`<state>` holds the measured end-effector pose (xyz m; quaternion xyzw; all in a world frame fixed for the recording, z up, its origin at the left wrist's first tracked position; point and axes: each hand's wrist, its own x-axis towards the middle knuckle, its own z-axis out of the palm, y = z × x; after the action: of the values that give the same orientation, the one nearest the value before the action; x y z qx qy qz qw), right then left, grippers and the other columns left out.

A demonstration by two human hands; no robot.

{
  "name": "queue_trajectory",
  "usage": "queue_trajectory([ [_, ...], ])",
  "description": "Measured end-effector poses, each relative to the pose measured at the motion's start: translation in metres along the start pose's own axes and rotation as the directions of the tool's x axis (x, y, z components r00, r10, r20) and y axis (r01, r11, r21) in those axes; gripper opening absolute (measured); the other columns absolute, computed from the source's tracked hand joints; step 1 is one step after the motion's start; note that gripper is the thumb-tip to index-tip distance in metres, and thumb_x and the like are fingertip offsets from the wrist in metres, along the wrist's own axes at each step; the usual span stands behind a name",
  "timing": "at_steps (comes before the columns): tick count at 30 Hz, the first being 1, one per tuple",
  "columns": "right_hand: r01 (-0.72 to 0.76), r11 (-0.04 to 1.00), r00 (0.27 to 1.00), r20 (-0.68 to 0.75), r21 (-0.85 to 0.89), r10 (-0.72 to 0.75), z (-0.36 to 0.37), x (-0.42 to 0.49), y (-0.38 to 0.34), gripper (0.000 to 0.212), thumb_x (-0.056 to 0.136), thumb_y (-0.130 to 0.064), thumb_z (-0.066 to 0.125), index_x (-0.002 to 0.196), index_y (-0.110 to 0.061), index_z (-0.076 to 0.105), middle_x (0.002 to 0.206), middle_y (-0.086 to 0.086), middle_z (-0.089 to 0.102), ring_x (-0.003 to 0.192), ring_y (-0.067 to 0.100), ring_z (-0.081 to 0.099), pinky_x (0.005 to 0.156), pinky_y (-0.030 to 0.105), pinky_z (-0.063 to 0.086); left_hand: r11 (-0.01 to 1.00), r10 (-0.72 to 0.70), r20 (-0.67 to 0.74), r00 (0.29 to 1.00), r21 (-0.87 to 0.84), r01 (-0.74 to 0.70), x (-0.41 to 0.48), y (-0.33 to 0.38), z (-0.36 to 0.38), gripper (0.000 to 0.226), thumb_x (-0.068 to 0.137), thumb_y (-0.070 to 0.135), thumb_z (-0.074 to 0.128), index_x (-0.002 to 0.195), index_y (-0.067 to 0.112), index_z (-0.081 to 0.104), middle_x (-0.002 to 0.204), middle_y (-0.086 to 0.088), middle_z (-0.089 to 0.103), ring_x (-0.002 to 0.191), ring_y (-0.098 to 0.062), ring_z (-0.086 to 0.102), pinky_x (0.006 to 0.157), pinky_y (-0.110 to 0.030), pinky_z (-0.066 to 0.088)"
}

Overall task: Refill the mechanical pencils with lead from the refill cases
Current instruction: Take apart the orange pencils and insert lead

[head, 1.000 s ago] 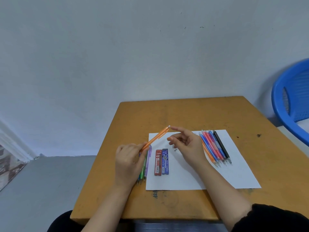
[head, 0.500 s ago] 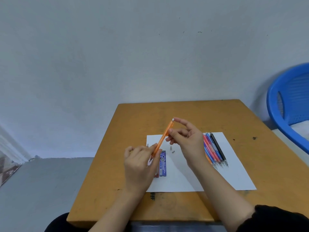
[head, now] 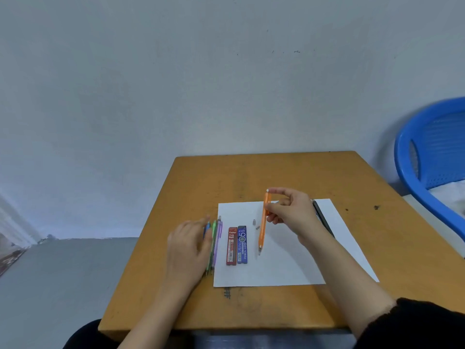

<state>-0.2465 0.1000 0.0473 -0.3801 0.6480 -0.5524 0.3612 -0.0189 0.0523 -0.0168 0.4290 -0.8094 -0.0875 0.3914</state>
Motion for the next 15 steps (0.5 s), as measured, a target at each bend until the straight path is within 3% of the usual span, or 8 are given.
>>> queue_trajectory([
  [3, -0.072, 0.991, 0.996, 0.036, -0.112, 0.077, -0.003, 0.001, 0.005, 0.033, 0.082, 0.003, 0.066, 0.113, -0.007, 0.062, 0.060, 0.010, 0.067, 0.053, 0.018, 0.063, 0.052, 0.025, 0.051, 0.974, -0.217, 0.083, 0.973, 0.090, 0.210, -0.001, -0.008, 0.004, 0.042, 0.099, 0.035, 0.046, 0.137, 0.017, 0.052, 0.133, 0.001, 0.058, 0.125, -0.018, 0.048, 0.099, -0.034, 0.034],
  [6, -0.139, 0.972, 0.987, 0.050, -0.187, 0.151, -0.003, 0.001, 0.009, 0.032, 0.082, 0.004, 0.065, 0.112, -0.008, 0.061, 0.064, 0.013, 0.066, 0.052, 0.019, 0.061, 0.050, 0.023, 0.052, 0.954, -0.291, 0.253, 0.923, 0.151, 0.260, -0.001, -0.006, 0.008, 0.060, 0.099, 0.047, 0.037, 0.152, 0.022, 0.024, 0.158, 0.004, 0.023, 0.145, -0.014, 0.022, 0.115, -0.034, 0.020],
  [10, -0.190, 0.950, 0.976, 0.055, -0.249, 0.210, -0.003, 0.001, 0.015, 0.031, 0.084, 0.002, 0.064, 0.112, -0.010, 0.061, 0.067, 0.014, 0.067, 0.051, 0.017, 0.060, 0.048, 0.020, 0.052, 0.968, -0.239, 0.363, 0.901, 0.167, 0.189, -0.002, 0.000, 0.011, 0.065, 0.097, 0.056, 0.028, 0.154, 0.027, 0.014, 0.160, 0.010, 0.007, 0.147, -0.011, 0.013, 0.117, -0.034, 0.016],
  [15, -0.180, 0.921, 0.978, 0.033, -0.346, 0.204, -0.003, 0.002, 0.023, 0.029, 0.086, -0.008, 0.066, 0.113, -0.015, 0.062, 0.069, 0.010, 0.069, 0.054, 0.011, 0.063, 0.058, 0.023, 0.055, 0.977, -0.199, 0.399, 0.895, 0.154, 0.149, -0.005, 0.002, 0.012, 0.062, 0.097, 0.060, 0.024, 0.152, 0.032, 0.017, 0.159, 0.012, 0.014, 0.145, -0.009, 0.017, 0.116, -0.032, 0.013],
])
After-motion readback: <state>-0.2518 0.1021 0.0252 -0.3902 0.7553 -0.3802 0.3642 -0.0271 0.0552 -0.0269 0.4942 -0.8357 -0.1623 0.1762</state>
